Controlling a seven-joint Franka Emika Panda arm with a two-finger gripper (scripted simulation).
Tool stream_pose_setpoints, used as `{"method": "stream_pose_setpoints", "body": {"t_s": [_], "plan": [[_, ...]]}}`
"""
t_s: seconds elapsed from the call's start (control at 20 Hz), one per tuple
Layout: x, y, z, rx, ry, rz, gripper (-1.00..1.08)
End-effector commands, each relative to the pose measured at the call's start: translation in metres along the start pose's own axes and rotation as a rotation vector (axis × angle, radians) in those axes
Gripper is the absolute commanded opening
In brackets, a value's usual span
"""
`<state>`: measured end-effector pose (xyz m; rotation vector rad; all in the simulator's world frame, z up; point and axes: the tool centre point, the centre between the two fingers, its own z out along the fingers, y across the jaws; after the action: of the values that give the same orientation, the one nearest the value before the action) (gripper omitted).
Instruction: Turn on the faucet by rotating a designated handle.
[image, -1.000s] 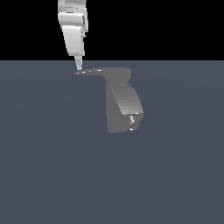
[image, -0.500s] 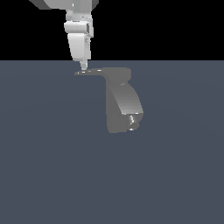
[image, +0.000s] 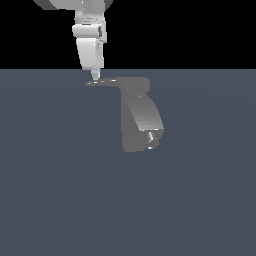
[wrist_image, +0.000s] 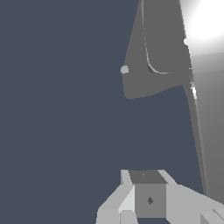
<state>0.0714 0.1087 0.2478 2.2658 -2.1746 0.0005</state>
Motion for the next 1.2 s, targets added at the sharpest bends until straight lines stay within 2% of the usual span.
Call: {"method": "stream_pose_setpoints", "body": {"t_s": [0.0, 1.15], "plan": [[0.000, 0.007, 0.000, 0.000, 0.000, 0.000, -1.00], [-0.003, 0.073, 0.000, 0.000, 0.000, 0.000, -1.00]]}}
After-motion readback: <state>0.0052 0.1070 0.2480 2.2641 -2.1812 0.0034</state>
